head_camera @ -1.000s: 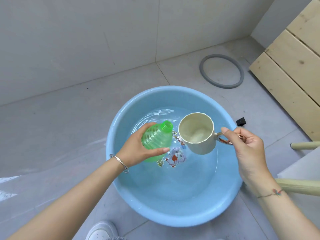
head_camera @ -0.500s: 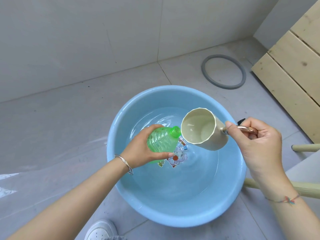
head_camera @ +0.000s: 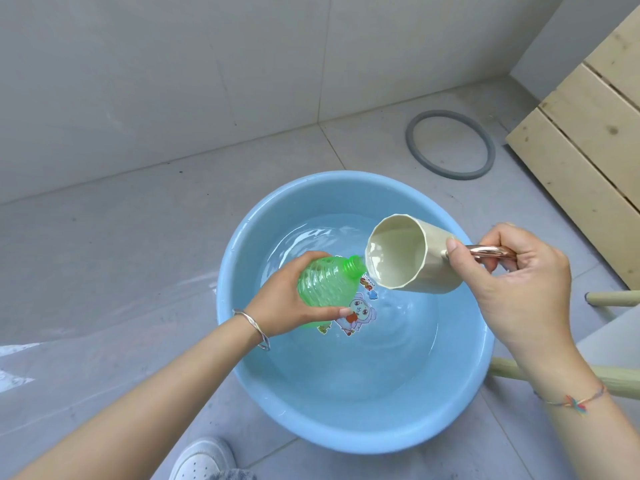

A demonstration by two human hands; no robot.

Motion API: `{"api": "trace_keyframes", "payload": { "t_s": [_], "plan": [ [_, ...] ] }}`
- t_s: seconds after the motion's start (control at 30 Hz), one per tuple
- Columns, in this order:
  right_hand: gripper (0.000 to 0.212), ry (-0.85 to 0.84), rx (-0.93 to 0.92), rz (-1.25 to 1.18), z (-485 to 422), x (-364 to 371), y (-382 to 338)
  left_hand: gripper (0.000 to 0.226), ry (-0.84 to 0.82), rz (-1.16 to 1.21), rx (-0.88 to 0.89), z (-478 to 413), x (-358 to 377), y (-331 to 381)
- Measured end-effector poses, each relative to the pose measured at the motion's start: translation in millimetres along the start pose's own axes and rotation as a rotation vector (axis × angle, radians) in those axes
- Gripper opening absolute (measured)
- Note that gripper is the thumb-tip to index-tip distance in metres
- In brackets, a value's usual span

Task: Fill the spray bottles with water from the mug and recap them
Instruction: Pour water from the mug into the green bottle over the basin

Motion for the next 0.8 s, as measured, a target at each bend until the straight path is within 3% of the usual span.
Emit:
{"api": "trace_keyframes", "payload": {
  "t_s": [0.8],
  "plan": [
    [0.036,0.04,-0.217,0.137,-2,-1,-21,0.074,-0.019,0.016,-0.048,2,5,-2]
  ]
}}
Point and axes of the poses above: each hand's wrist, its own z-axis away from the middle knuckle, its own x-axis out of the palm, y = z × x, the point moved 6 cm from there along -z, towards the middle knuckle, and after that the axes turned 6 degrees about x, right-handed, at the moved point
